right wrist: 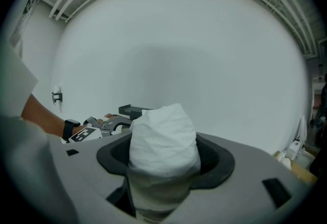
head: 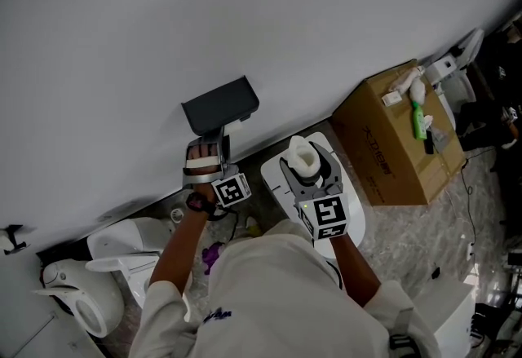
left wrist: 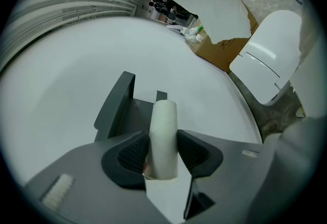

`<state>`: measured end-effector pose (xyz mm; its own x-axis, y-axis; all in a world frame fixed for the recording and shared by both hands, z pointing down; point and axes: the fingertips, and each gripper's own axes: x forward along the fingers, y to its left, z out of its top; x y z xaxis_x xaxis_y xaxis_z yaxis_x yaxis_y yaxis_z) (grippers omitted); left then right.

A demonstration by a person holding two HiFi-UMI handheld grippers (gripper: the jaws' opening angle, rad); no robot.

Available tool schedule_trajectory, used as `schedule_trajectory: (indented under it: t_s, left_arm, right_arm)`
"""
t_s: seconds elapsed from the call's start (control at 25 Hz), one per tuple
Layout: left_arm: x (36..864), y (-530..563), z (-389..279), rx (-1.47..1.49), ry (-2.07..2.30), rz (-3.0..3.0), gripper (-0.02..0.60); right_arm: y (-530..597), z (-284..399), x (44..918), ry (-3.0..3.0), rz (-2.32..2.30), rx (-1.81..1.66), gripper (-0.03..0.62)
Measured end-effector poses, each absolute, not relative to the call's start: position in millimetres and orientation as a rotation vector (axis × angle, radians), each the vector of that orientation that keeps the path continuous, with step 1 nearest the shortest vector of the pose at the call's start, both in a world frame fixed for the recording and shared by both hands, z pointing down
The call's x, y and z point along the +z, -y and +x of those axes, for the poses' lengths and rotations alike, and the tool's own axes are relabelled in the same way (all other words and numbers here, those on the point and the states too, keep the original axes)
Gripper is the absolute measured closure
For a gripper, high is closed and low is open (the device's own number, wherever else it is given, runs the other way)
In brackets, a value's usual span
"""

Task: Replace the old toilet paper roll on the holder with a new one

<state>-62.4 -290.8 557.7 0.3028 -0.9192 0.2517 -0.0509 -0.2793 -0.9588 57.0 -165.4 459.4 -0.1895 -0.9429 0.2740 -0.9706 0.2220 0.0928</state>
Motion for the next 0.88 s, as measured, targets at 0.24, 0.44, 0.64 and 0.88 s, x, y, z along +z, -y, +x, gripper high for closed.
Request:
schedule_trajectory:
  t_s: [0.24, 0.44, 0.64, 0.88]
  left_arm:
    - [556.8, 290.2, -56.4, -1.120, -0.897, -1.614, 0.396]
    - [555.9, 290.8, -49.3, -1.105, -0.883, -1.625, 0.396]
    - [558.5, 290.5, -44.1, -1.114, -0.865, -1.621, 0.396]
    - [561.8, 290.4, -37.6, -1.122, -0.846, -1.621, 0.397]
  right_arm:
    - [164.2, 59.6, 459.2, 2.219, 1.806, 0.147, 0.295]
    - [162.3, 62.8, 459.0, 2.212, 1.816, 0.146, 0.295]
    - [159.9, 67.2, 459.7, 2.201, 1.832, 0.146, 0.295]
    - [155.3, 73.0, 459.2, 2.187, 1.853, 0.147, 0.295]
